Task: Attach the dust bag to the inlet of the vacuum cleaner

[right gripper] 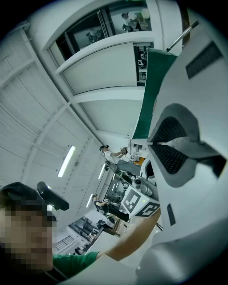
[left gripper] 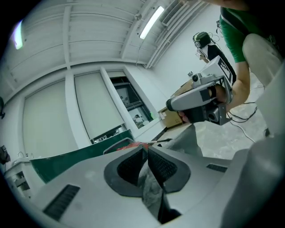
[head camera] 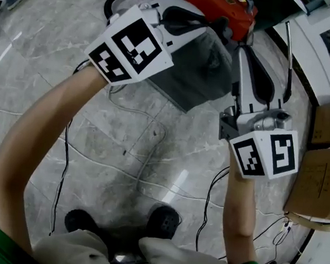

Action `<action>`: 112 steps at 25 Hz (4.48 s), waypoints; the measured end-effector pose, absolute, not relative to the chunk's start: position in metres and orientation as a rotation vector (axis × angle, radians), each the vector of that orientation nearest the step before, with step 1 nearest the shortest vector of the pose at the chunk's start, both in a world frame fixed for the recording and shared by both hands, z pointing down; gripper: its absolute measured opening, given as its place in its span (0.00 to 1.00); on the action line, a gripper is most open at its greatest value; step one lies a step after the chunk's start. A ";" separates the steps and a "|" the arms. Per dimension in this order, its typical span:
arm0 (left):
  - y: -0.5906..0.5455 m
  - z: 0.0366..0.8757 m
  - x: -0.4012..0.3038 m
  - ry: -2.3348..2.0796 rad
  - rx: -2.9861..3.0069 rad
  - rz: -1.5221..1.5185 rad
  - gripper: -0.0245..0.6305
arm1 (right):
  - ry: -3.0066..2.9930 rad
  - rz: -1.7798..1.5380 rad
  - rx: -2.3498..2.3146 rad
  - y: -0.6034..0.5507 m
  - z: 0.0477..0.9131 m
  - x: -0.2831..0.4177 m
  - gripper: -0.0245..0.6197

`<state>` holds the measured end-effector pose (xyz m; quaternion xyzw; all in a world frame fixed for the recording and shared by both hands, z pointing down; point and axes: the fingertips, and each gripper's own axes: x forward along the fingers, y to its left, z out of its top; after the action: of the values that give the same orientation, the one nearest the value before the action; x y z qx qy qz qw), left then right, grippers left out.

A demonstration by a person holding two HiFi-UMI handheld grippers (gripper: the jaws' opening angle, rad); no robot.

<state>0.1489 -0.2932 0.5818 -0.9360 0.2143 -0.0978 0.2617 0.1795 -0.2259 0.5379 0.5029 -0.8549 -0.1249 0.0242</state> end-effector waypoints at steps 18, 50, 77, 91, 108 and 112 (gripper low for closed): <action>-0.237 0.652 0.107 0.617 -2.828 -0.234 0.04 | -2.680 -0.106 1.416 -0.227 0.637 0.122 0.05; -0.099 0.252 -0.033 0.834 -3.255 -0.316 0.04 | -2.467 0.436 1.127 -0.073 0.276 0.081 0.05; 0.005 -0.028 -0.096 1.028 -3.253 0.098 0.04 | -2.545 0.301 1.502 0.019 -0.039 0.031 0.05; 0.012 -0.040 -0.089 0.936 -3.239 -0.028 0.04 | -2.593 0.252 1.545 0.008 -0.065 0.026 0.05; 0.005 -0.028 -0.086 1.028 -3.214 -0.034 0.04 | -2.544 0.233 1.664 0.017 -0.060 0.040 0.05; 0.010 -0.026 -0.087 1.007 -3.229 -0.022 0.04 | -2.533 0.223 1.683 0.020 -0.061 0.038 0.05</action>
<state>-0.0868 0.0096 -0.0257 -0.9477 0.2957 -0.0066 -0.1200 0.0380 0.0200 -0.0607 0.5514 -0.8298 0.0730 0.0462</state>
